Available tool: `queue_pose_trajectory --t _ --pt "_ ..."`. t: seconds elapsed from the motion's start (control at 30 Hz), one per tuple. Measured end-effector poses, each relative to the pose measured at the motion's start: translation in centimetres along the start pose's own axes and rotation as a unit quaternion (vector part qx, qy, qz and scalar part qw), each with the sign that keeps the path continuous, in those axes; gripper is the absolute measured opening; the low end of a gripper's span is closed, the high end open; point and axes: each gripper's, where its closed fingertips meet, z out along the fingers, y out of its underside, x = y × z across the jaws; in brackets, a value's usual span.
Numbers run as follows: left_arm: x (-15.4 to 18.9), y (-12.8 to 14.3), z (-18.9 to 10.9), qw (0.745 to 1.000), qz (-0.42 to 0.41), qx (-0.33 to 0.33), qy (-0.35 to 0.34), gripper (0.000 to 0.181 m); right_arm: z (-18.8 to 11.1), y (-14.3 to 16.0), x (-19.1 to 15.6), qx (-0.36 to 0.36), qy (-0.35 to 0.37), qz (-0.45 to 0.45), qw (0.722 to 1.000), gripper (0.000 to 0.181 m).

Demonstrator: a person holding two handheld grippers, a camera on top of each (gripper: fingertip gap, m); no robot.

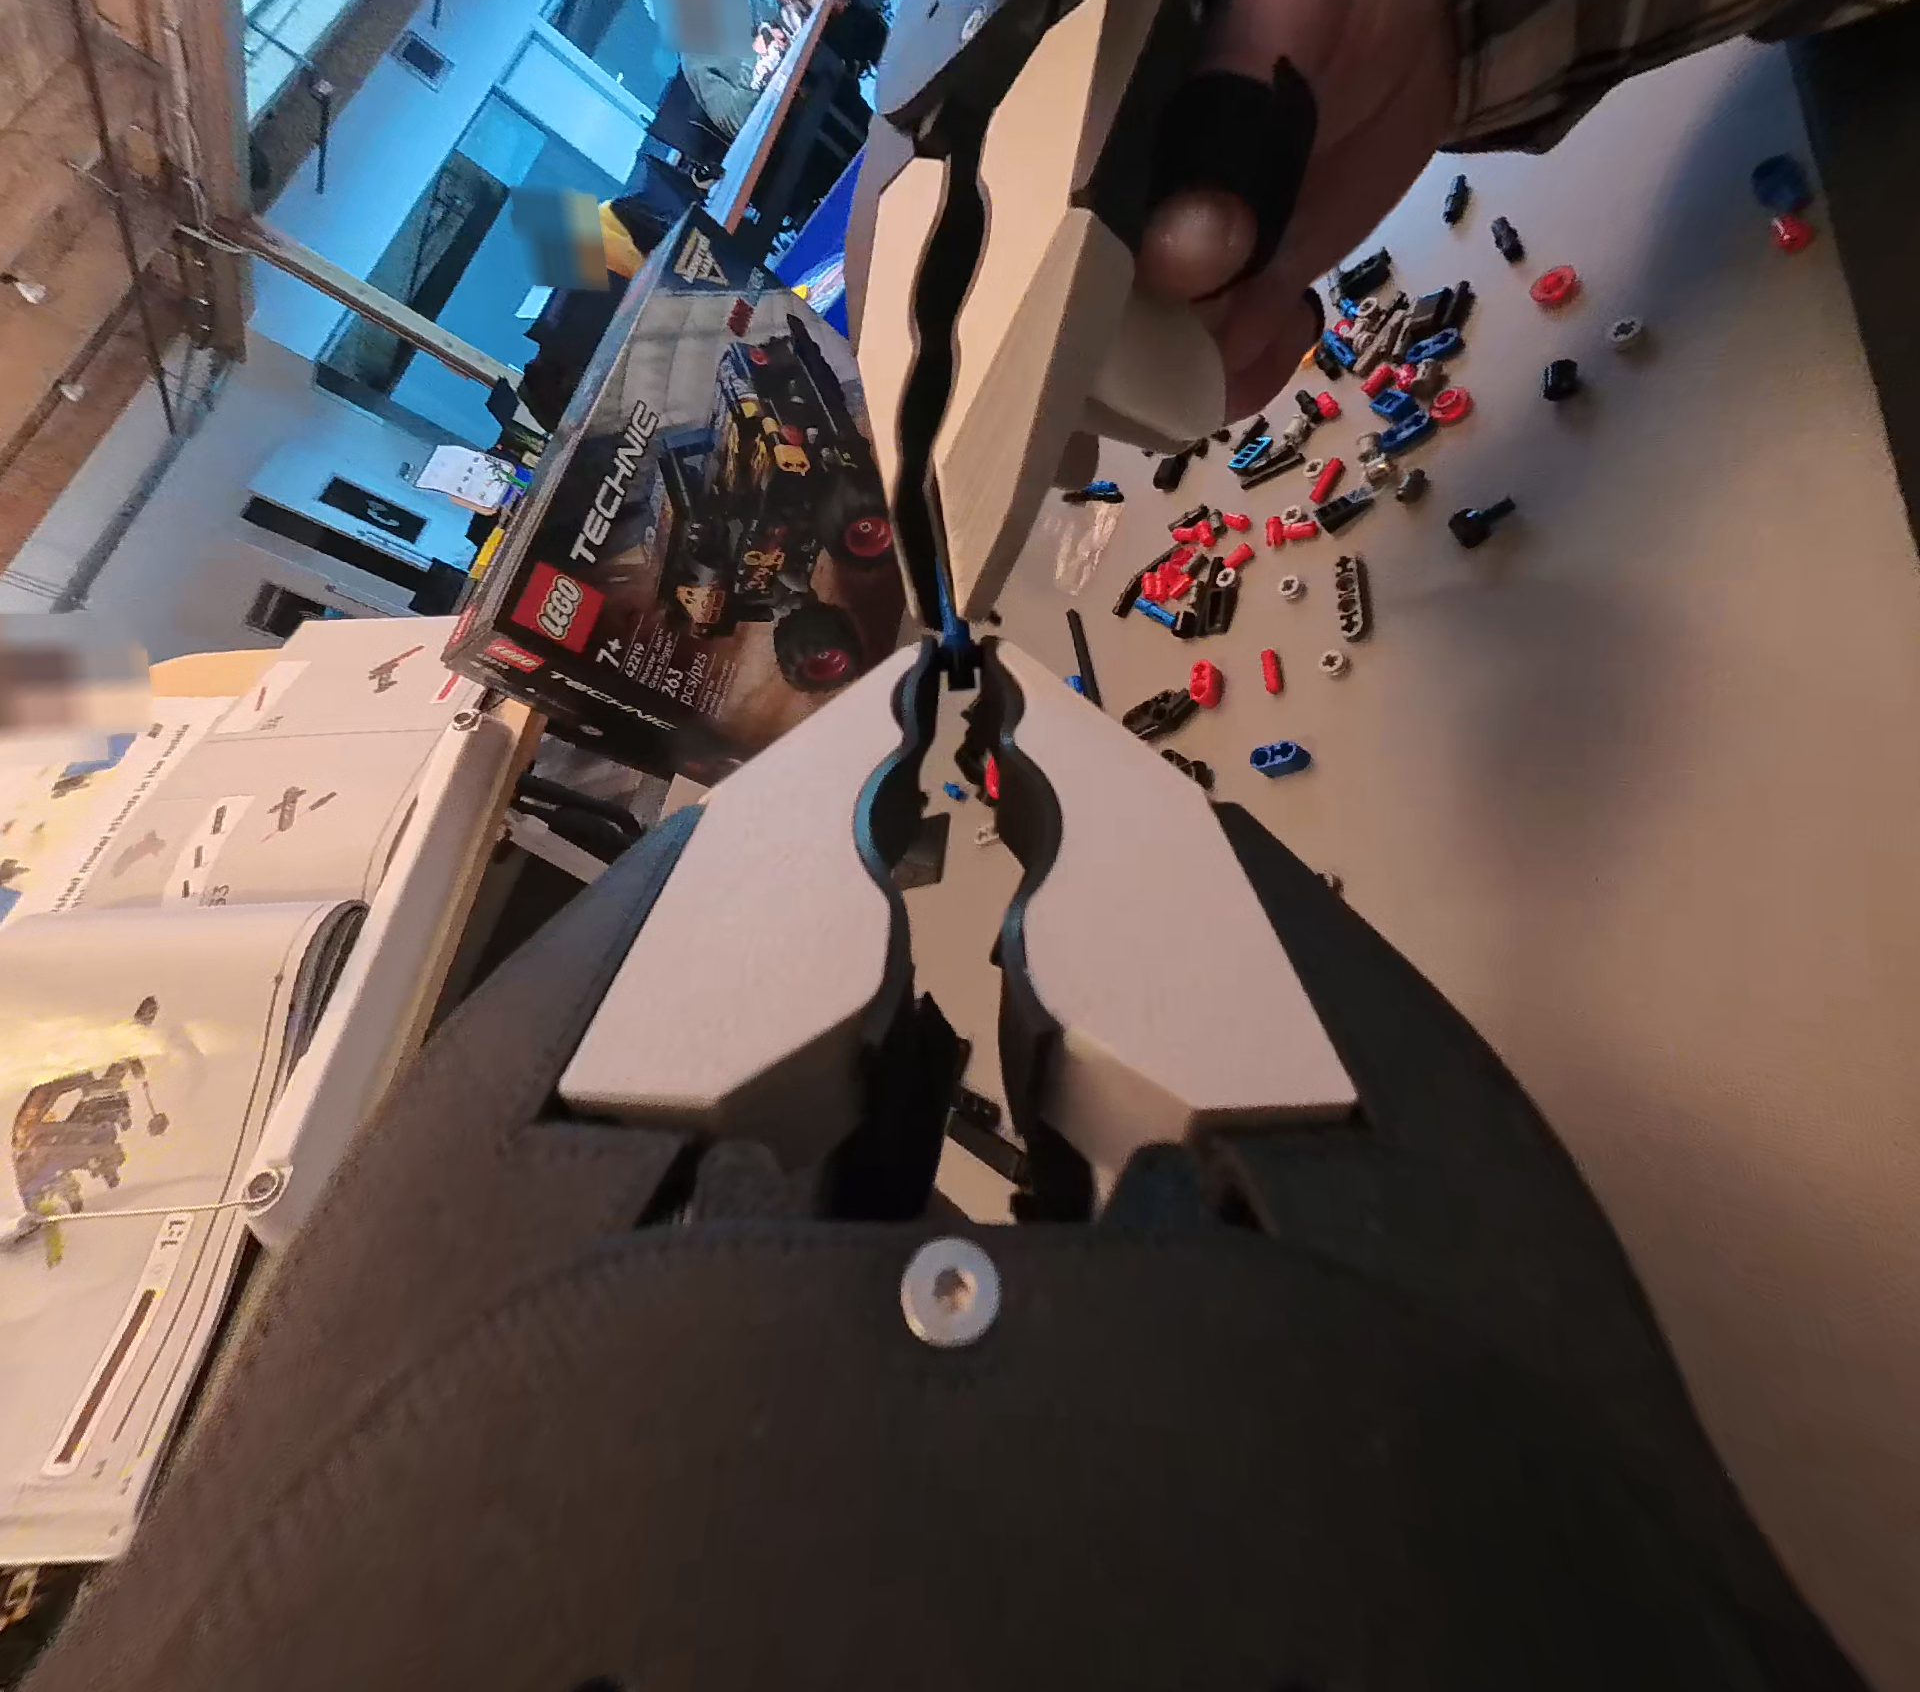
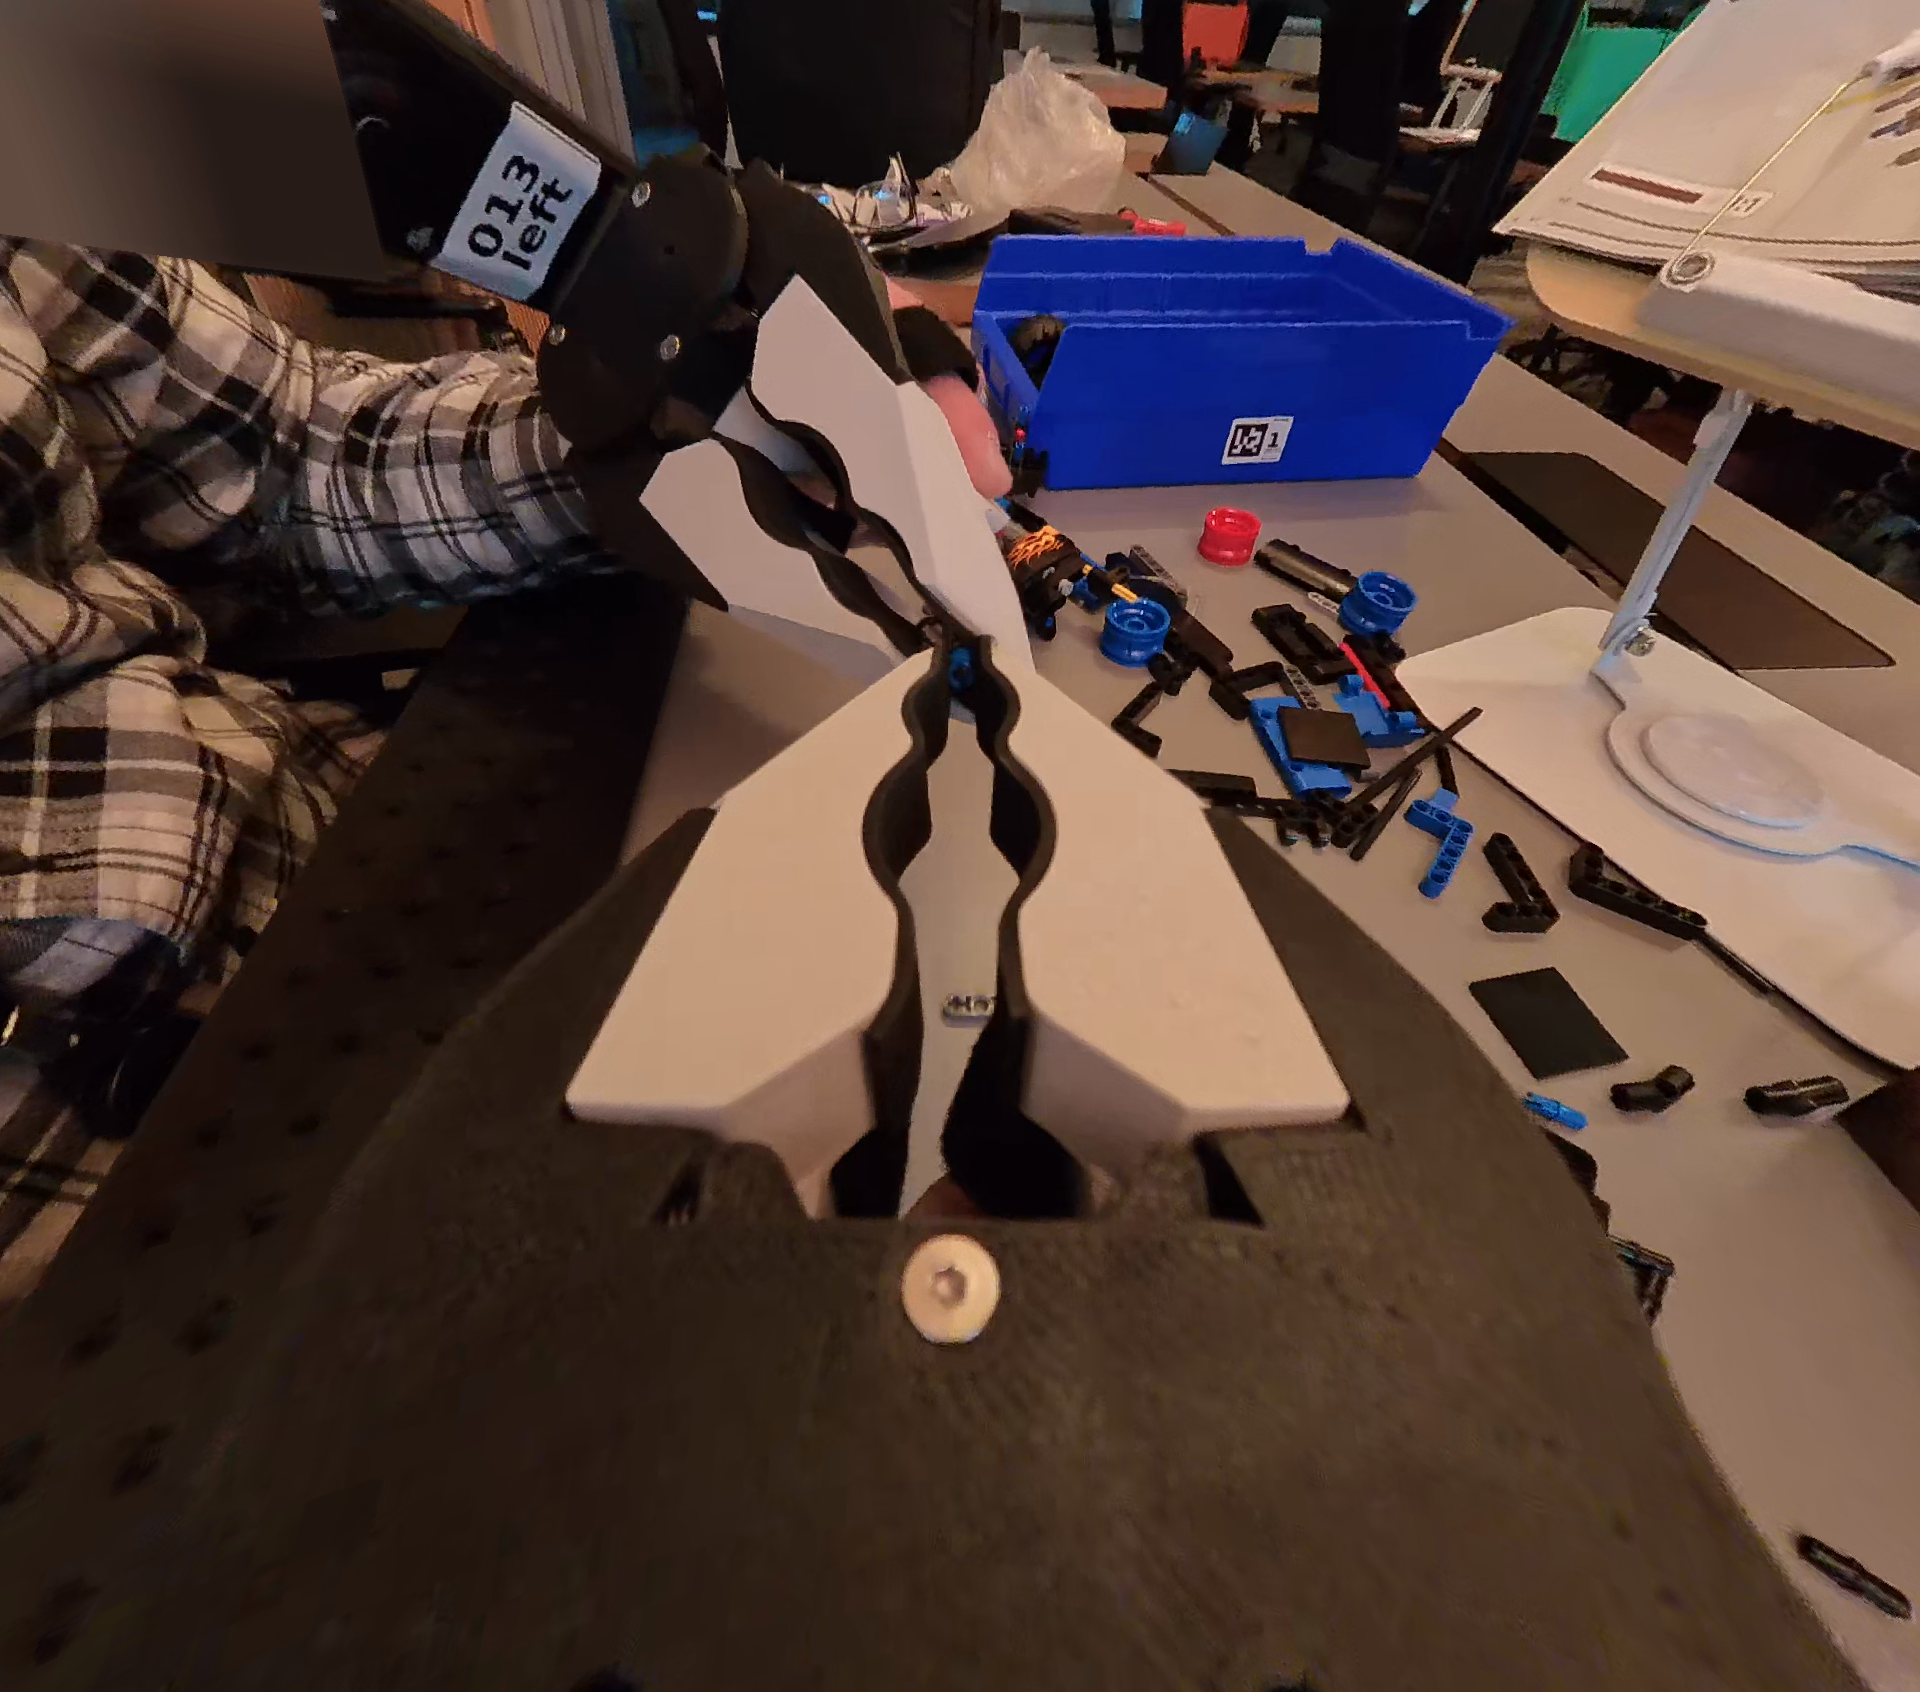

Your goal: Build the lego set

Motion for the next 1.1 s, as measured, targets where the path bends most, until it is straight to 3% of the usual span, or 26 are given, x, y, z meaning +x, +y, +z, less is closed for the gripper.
queue_pose_trajectory --t 0.47,0.93,1.1 --pt "-0.6 -0.4 0.1 1.000 -0.008 0.013 -0.021 0.002 -0.6 -0.6 0.2 0.026 -0.008 0.021 0.999 0.001" --pt "-0.1 -1.2 0.2 0.998 -0.037 0.049 -0.011 0.013 0.3 -2.4 -2.8 0.086 -0.115 0.081 0.986 0.002" --pt "0.2 -1.6 0.2 0.997 -0.047 0.063 0.004 0.004 0.2 -2.5 -2.9 0.095 -0.133 0.101 0.981 0.001"
